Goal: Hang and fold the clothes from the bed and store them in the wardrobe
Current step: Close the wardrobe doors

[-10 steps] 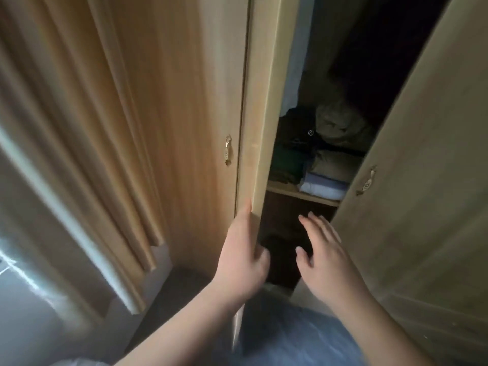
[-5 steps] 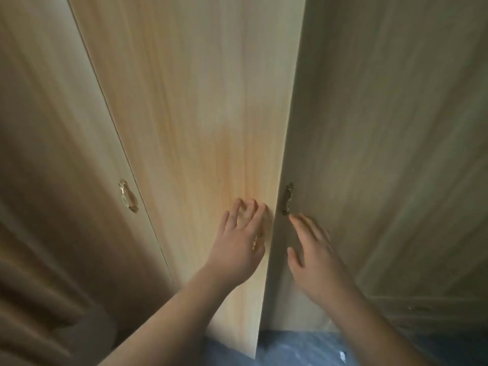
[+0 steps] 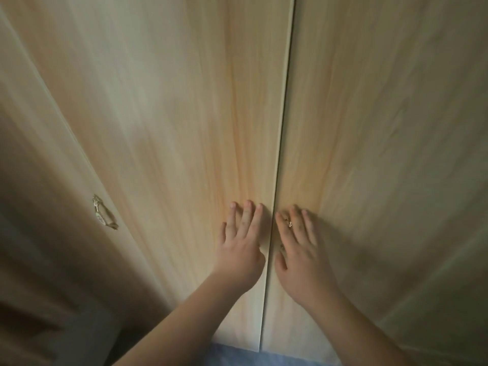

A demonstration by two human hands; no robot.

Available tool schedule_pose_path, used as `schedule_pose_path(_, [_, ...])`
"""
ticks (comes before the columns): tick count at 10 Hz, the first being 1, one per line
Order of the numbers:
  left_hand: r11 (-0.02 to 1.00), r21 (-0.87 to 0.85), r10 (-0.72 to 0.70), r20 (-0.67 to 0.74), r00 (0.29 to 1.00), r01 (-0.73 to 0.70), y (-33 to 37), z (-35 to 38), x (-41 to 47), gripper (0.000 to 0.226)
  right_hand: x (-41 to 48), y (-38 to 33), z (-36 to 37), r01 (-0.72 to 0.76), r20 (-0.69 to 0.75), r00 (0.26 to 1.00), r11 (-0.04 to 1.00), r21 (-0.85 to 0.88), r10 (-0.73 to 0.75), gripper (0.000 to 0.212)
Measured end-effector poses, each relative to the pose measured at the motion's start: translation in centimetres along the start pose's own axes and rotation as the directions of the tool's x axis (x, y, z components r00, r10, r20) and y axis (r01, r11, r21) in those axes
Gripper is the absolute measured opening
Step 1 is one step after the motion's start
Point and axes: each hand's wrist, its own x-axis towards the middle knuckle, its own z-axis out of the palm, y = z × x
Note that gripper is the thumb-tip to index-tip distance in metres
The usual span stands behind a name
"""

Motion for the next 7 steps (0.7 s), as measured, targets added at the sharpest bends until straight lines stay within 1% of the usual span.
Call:
schedule_pose_path(2, [0.999, 0.024, -0.029, -0.003, 1.000, 0.030, 0.0, 1.0, 1.0, 0.102, 0.2, 0.8, 1.6, -0.001, 0.020, 1.000, 1.000, -0.024, 0.002, 0.089])
schedule_pose_path(3, [0.998, 0.049, -0.033, 0.022, 0.999, 0.032, 0.3, 0.8, 1.0, 0.101, 0.3, 0.7, 2.0, -0.002, 0.016, 1.000, 1.000, -0.031, 0.003, 0.089])
schedule_pose_path(4, [0.999, 0.040, -0.036, 0.106, 0.994, 0.032, 0.5, -0.5, 0.8, 0.102, 0.3, 0.6, 2.0, -0.003, 0.010, 1.000, 1.000, -0.021, 0.003, 0.089])
schedule_pose_path(5, [0.999, 0.039, -0.018, 0.209, 0.978, 0.010, 0.5, -3.0, 0.6, 0.096, 0.0, 0.1, 1.0, -0.047, 0.050, 0.998, 0.999, -0.013, 0.048, 0.087])
schedule_pose_path(6, [0.999, 0.033, -0.007, 0.283, 0.959, -0.003, 0.3, -6.1, 0.0, 0.084, -0.4, -0.9, -0.7, -0.092, 0.058, 0.994, 0.996, 0.017, 0.091, 0.083])
schedule_pose_path(7, [0.998, 0.054, -0.045, 0.337, 0.940, 0.028, 0.9, -8.8, -3.1, 0.080, -2.6, -2.3, -3.2, -0.156, 0.142, 0.978, 0.988, 0.015, 0.152, 0.080])
